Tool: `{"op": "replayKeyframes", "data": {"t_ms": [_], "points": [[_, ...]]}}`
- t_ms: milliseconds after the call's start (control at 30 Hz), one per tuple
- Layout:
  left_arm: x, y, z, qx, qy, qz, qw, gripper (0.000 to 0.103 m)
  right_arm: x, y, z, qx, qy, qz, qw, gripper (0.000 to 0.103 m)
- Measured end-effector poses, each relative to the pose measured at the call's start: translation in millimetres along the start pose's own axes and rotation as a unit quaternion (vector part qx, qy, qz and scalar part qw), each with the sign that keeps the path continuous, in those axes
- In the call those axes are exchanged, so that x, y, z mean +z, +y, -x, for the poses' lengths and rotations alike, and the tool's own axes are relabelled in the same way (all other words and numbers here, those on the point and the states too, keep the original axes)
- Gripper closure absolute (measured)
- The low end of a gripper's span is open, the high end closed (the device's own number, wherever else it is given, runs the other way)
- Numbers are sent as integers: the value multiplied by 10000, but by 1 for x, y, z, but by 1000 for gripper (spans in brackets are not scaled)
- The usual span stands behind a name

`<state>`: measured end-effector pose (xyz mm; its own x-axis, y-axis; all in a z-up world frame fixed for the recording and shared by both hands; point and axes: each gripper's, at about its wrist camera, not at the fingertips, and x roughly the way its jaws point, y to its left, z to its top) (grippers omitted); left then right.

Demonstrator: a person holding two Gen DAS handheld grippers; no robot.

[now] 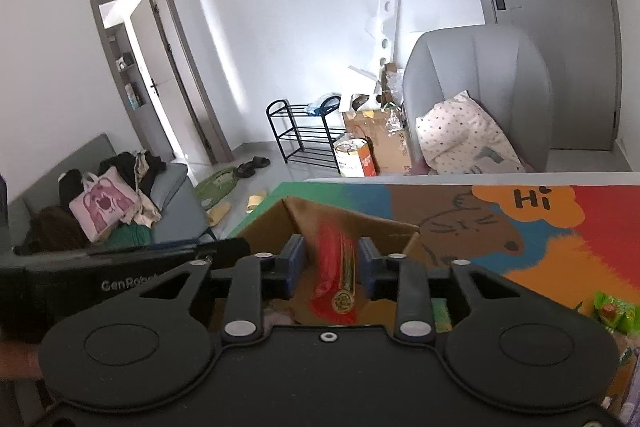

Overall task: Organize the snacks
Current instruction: 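Carry the pink pack and red bar over the box and release both inside, then move both open grippers back to the snack pile, left gripper toward the blue packet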

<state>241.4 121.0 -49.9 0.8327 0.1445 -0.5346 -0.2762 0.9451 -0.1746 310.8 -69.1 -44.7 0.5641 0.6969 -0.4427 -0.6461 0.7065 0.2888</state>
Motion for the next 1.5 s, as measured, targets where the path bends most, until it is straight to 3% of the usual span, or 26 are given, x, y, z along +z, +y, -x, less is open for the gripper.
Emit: {"op": "replayKeyframes", "data": {"t_ms": [100, 267, 433, 533, 800, 1367, 1500], "points": [[0, 1, 4, 62, 28, 64, 10000, 41, -1, -5, 7, -28, -3, -57, 10000, 67], [-3, -5, 13, 202, -60, 90, 9997, 22, -8, -16, 27, -324, -66, -91, 9994, 40], [-7, -18, 20, 235, -121, 106, 9996, 16, -17, -26, 51, -620, -208, -68, 9978, 13], [-10, -28, 22, 221, -161, 50, 9996, 11, -21, -35, 63, -826, -266, -58, 9962, 7], [-24, -59, 30, 98, -226, -186, 9995, 6, -36, -55, 87, -1203, -339, -126, 9921, 0], [-51, -114, 39, -311, 109, -526, 9981, 2, -66, -93, 136, -1497, -501, -473, 9863, 0], [-56, -127, 41, -455, 136, -608, 9970, 2, -72, -102, 144, -1724, -493, -498, 9825, 0]]}}
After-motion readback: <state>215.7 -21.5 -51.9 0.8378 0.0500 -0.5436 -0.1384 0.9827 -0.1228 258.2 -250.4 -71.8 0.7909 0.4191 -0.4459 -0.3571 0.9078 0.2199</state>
